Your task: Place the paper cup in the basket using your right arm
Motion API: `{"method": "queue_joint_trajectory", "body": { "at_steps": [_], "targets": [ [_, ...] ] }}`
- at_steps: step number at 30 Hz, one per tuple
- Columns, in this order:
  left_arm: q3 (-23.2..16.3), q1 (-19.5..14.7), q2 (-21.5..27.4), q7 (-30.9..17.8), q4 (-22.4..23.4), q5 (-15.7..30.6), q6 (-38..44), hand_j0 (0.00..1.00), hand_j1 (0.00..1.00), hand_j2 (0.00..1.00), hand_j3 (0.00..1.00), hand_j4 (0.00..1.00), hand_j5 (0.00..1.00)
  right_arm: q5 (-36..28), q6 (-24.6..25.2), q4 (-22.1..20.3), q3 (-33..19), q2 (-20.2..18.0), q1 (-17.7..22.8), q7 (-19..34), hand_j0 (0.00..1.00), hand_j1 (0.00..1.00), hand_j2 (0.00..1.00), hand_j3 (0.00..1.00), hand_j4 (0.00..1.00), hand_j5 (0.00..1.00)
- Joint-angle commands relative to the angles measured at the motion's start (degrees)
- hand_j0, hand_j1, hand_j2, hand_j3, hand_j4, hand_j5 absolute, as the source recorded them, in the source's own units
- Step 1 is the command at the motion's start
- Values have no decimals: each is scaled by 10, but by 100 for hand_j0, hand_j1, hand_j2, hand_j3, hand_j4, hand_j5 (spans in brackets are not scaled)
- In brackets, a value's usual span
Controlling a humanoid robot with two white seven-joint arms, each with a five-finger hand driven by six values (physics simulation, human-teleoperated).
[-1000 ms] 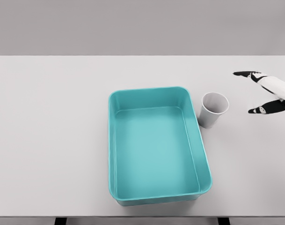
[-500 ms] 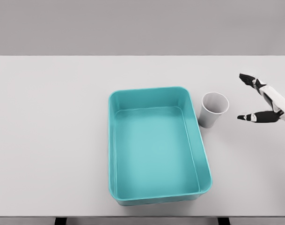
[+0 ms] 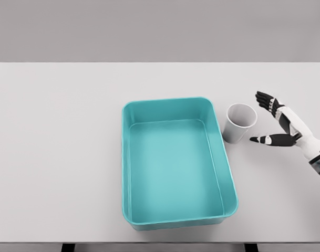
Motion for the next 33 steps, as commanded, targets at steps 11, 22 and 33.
{"method": "queue_joint_trajectory", "body": {
  "at_steps": [11, 22, 33],
  "targets": [
    [0, 0, 0, 0, 0, 0, 0, 100, 100, 100, 100, 100, 100, -9, 0, -4, 7, 21, 2, -1, 100, 100, 100, 100, 100, 100],
    [0, 0, 0, 0, 0, 0, 0, 100, 100, 100, 100, 100, 100, -7, 0, -4, 9, 41, -6, 0, 100, 100, 100, 100, 100, 100],
    [0, 0, 0, 0, 0, 0, 0, 100, 100, 100, 100, 100, 100, -5, 0, -9, 18, 47, -9, -1, 100, 100, 100, 100, 100, 100]
  ]
}}
